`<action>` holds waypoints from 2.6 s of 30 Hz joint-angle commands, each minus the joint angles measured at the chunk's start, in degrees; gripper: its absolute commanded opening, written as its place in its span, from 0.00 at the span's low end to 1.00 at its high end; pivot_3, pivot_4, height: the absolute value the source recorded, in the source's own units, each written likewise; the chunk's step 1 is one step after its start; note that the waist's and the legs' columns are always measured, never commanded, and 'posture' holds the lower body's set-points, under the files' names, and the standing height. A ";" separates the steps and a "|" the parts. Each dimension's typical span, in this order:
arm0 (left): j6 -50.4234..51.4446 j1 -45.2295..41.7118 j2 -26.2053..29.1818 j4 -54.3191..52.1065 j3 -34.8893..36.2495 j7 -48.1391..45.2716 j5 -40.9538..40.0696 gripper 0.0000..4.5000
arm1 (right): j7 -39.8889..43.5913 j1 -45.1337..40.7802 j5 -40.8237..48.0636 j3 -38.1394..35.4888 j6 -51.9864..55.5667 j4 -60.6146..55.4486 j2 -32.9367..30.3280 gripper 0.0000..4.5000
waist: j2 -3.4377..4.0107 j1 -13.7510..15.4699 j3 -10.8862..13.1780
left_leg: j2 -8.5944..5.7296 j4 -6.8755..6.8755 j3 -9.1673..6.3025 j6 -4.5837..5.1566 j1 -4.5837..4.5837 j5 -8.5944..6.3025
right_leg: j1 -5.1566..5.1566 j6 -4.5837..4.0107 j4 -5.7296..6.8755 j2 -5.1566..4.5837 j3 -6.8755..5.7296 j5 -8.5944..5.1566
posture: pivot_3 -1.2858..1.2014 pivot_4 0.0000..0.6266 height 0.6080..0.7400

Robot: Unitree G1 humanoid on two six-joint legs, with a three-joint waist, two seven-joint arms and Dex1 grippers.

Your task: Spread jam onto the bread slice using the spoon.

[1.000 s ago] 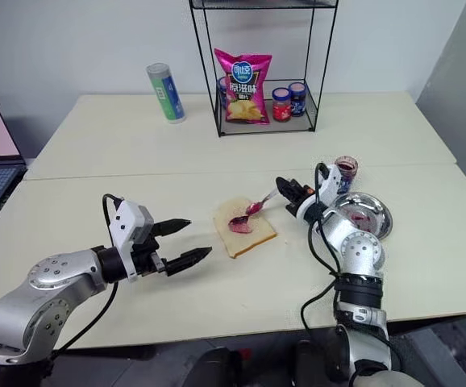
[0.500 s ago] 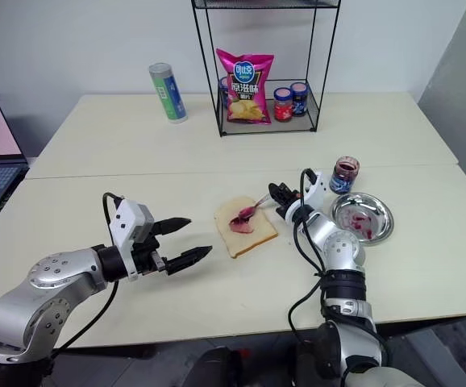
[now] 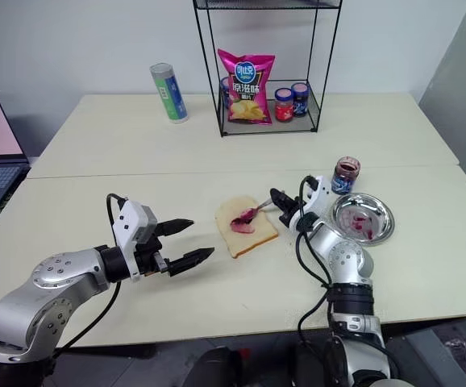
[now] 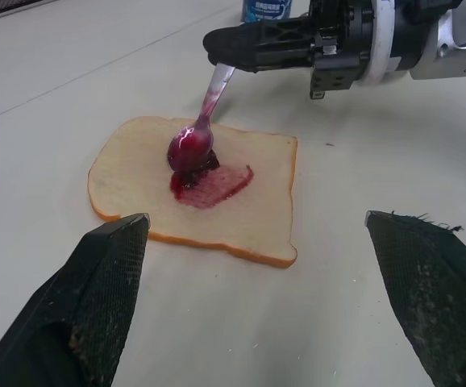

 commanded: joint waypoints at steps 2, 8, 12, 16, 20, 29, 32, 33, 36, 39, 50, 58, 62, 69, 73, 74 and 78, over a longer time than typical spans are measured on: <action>-1.23 -0.93 0.70 -0.35 0.54 -0.69 0.03 1.00 | -0.86 1.54 0.99 -1.36 2.55 -2.88 -1.96 0.01 | 0.00 0.13 0.00 | -0.01 0.00 0.00 0.00 0.00 0.00 | 0.00 0.00 -0.01 0.00 0.00 0.00 | 0.52 0.24 1.00; -1.43 -1.44 0.57 0.17 0.21 -1.11 0.31 1.00 | -2.66 0.58 4.99 -4.80 2.81 -3.65 -0.92 0.01 | 0.00 0.19 0.00 | -0.03 0.00 0.01 0.00 -0.01 0.00 | 0.00 0.00 -0.02 0.00 0.00 0.00 | 0.52 0.24 1.00; -1.49 -1.76 0.49 0.42 -0.13 -1.24 0.49 1.00 | -3.39 -1.22 9.25 -7.35 2.96 -3.28 0.71 0.01 | 0.00 0.15 0.00 | -0.01 0.00 0.00 0.00 -0.01 0.00 | -0.01 0.00 0.00 0.01 0.00 0.00 | 0.52 0.24 1.00; -1.40 -1.84 0.44 0.42 -0.08 -1.33 0.58 1.00 | -3.80 -1.68 11.91 -8.52 3.74 -3.26 1.55 0.01 | 0.00 0.10 0.01 | 0.00 -0.01 0.01 0.00 -0.02 0.00 | -0.02 0.00 -0.01 0.01 0.00 0.00 | 0.52 0.24 1.00; -1.42 -1.92 0.51 0.48 -0.04 -1.34 0.65 1.00 | -4.08 -1.75 12.64 -8.32 3.49 -2.47 2.47 0.01 | 0.00 0.06 0.01 | 0.02 -0.01 0.01 0.00 -0.02 0.00 | -0.03 0.00 -0.01 0.01 0.00 0.00 | 0.52 0.24 1.00; -1.18 -1.62 0.63 0.06 0.21 -1.23 0.53 1.00 | -2.88 0.20 9.44 -3.30 4.03 -0.93 3.08 0.01 | 0.00 0.01 0.01 | -0.01 -0.01 0.01 0.00 -0.04 0.00 | -0.03 0.00 -0.02 0.00 0.01 0.00 | 0.52 0.24 1.00; -1.14 -1.56 0.55 -0.02 0.15 -1.17 0.51 1.00 | -2.80 1.01 8.58 -2.97 3.57 -0.76 2.54 0.01 | 0.01 0.04 0.01 | 0.00 -0.01 0.00 0.00 -0.04 0.00 | -0.03 0.00 -0.02 0.00 -0.01 0.00 | 0.52 0.24 1.00; -1.13 -1.50 0.56 -0.09 0.14 -1.18 0.50 1.00 | -2.69 1.20 8.15 -2.82 3.44 -0.74 2.20 0.01 | 0.01 0.01 0.01 | 0.00 -0.01 0.00 0.00 -0.04 0.00 | -0.04 0.00 -0.02 0.00 0.00 0.00 | 0.52 0.24 1.00; -1.21 -1.44 0.64 -0.04 0.10 -1.29 0.56 1.00 | -2.09 1.91 7.36 -2.21 3.56 -1.18 1.14 0.01 | 0.00 -0.02 0.01 | 0.01 0.00 0.01 0.00 -0.02 0.00 | -0.03 0.00 -0.01 0.00 0.01 0.00 | 0.52 0.24 1.00; -1.28 -1.96 0.76 0.52 -0.04 -1.54 0.66 1.00 | -1.97 3.50 7.23 -2.24 4.57 -2.62 -0.46 0.01 | 0.00 0.04 0.01 | 0.01 0.00 0.00 0.00 -0.02 0.00 | -0.03 0.00 0.00 0.00 -0.01 0.00 | 0.52 0.24 1.00; -1.43 -2.10 0.67 0.90 -0.34 -1.93 0.75 1.00 | -4.11 7.11 10.27 -3.96 7.05 -6.95 -1.67 0.01 | 0.00 0.19 0.00 | -0.02 0.00 -0.01 0.00 -0.02 0.00 | 0.00 0.01 -0.01 0.00 -0.01 0.00 | 0.52 0.24 1.00; -1.56 -2.51 0.68 1.47 -0.26 -2.52 0.97 1.00 | -5.72 2.89 15.15 -4.59 7.34 -8.68 0.95 0.01 | 0.00 0.12 0.01 | 0.00 0.00 0.00 0.00 -0.04 0.00 | -0.03 0.01 -0.02 0.00 0.00 -0.01 | 0.52 0.24 1.00; -1.50 -2.74 0.63 1.46 -0.37 -2.48 1.00 1.00 | -5.82 0.00 14.08 -4.18 5.77 -5.63 1.98 0.01 | 0.00 0.09 0.01 | 0.01 0.00 0.00 0.00 -0.04 0.00 | -0.05 0.01 -0.01 0.01 -0.01 0.00 | 0.52 0.24 1.00; -1.40 -2.42 0.87 0.97 0.04 -2.40 0.93 1.00 | -3.18 -2.83 8.41 -1.48 2.73 1.99 2.01 0.01 | 0.00 -0.05 0.01 | -0.01 -0.01 0.01 0.00 -0.05 0.00 | -0.05 0.00 -0.03 0.02 0.00 0.00 | 0.52 0.24 1.00; -1.39 -1.87 1.04 0.58 0.29 -2.29 0.90 1.00 | -1.11 -2.13 5.04 0.66 2.06 3.40 0.89 0.01 | 0.00 -0.02 0.01 | -0.03 -0.01 0.02 0.00 -0.08 0.00 | -0.07 0.00 -0.03 0.02 0.01 0.00 | 0.52 0.24 1.00; -1.41 -1.85 1.07 0.56 0.29 -2.24 0.91 1.00 | -0.80 -1.98 4.67 0.84 1.92 3.43 0.84 0.01 | 0.00 -0.02 0.01 | -0.03 0.00 0.01 0.00 -0.08 0.00 | -0.06 0.00 -0.03 0.02 0.01 0.00 | 0.52 0.24 1.00; -1.58 -2.08 1.08 0.75 0.13 -2.15 1.02 1.00 | 0.12 -1.85 2.71 1.45 0.59 3.96 0.73 0.01 | 0.00 -0.03 0.01 | 0.02 0.00 0.00 0.00 -0.05 0.00 | -0.06 0.00 0.01 0.01 -0.01 0.00 | 0.52 0.24 1.00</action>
